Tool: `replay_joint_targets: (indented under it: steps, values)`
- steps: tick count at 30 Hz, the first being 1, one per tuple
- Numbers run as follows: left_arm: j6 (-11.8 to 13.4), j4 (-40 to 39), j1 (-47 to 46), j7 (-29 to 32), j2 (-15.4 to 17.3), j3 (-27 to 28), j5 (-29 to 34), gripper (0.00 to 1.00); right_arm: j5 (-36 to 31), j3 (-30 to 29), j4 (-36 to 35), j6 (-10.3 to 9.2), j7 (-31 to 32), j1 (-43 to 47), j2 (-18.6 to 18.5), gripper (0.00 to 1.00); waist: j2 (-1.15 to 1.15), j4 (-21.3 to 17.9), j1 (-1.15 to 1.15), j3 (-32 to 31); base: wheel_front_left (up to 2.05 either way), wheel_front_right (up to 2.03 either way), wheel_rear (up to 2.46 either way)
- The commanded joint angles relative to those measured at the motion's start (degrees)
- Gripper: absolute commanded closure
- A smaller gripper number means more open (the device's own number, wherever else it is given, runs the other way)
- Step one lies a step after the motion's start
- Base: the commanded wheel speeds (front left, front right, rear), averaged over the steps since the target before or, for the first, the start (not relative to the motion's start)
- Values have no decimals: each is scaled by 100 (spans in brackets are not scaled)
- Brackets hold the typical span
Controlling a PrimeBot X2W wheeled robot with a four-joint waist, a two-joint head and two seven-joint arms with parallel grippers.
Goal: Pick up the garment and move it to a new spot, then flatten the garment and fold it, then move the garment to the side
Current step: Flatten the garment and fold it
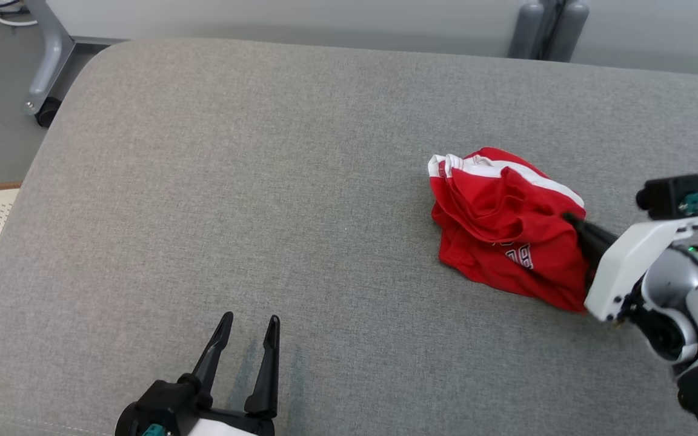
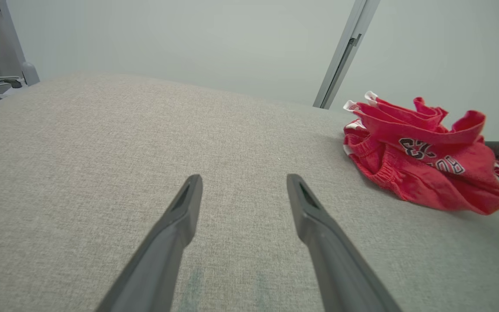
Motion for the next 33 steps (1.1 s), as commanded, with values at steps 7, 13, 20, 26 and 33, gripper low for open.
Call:
replay_joint_targets:
  steps: [7, 13, 20, 26, 33]
  values:
    - [-38, -20, 87, -24, -24, 107, 69, 0, 447, 598, -512, 3, 78, 365, -201, 100, 0, -87, 0, -102, 0, 0, 0]
    - [-60, -36, 75, -24, -52, 163, 97, 0, 536, 932, -795, 3, 20, 537, -229, 100, 0, -66, 0, -117, 0, 0, 0]
    - [-85, -31, 130, -24, -82, 189, 122, 0, 506, 1346, -869, 3, -48, 790, -95, 100, 0, -2, 0, -192, 0, 0, 0]
    - [-79, -23, 230, -24, -98, 223, 129, 0, 447, 1641, -733, 3, -186, 979, 89, 100, 0, 19, 0, -344, 0, 0, 0]
    - [0, -79, 493, -24, -102, 391, 116, 0, -6, 1791, -816, 3, -862, 1227, 169, 100, 0, -106, 0, -852, 0, 0, 0]
